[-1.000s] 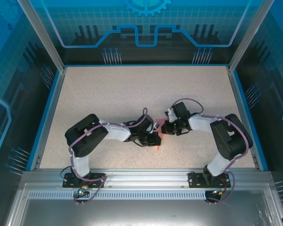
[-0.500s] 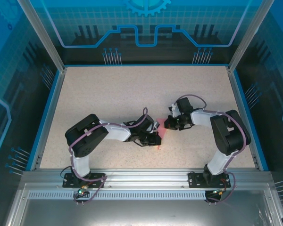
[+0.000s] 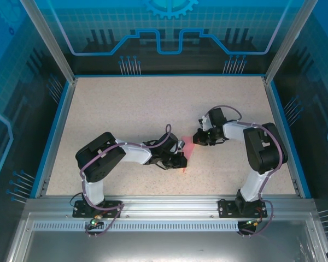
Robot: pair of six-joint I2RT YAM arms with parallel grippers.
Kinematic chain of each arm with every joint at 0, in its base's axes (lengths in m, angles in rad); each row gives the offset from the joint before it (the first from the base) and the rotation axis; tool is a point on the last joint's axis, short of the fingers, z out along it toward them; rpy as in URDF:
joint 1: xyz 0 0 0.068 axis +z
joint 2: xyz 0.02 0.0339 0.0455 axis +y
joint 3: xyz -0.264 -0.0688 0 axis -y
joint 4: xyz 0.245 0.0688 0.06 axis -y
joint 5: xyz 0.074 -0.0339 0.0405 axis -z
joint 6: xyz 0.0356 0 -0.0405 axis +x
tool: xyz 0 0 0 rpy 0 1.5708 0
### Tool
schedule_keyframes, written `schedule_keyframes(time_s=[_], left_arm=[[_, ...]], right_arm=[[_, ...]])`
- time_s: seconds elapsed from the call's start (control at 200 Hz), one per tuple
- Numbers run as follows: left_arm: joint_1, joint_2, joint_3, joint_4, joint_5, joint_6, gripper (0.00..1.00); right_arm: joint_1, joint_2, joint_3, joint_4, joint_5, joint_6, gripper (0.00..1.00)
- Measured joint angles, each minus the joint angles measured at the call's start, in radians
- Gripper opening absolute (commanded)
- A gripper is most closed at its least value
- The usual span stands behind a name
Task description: Fold a paper plane with a square sheet of paper (fold left side to right side)
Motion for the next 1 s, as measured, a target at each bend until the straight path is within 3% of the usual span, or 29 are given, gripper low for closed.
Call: schedule_keyframes(time_s=[0.675,1.0], left_arm=[[0.000,0.000,-0.006,0.018,-0.008,0.000,0.09],[0.000,-0.002,-0.012,0.026,-0.008,0.000,0.09]], right_arm=[[-0.064,0.099,0.100,-0.053,-0.111,0.003,0.04],[-0.127,0.166,0.169,0.003,-0.148,0.013,0.05]])
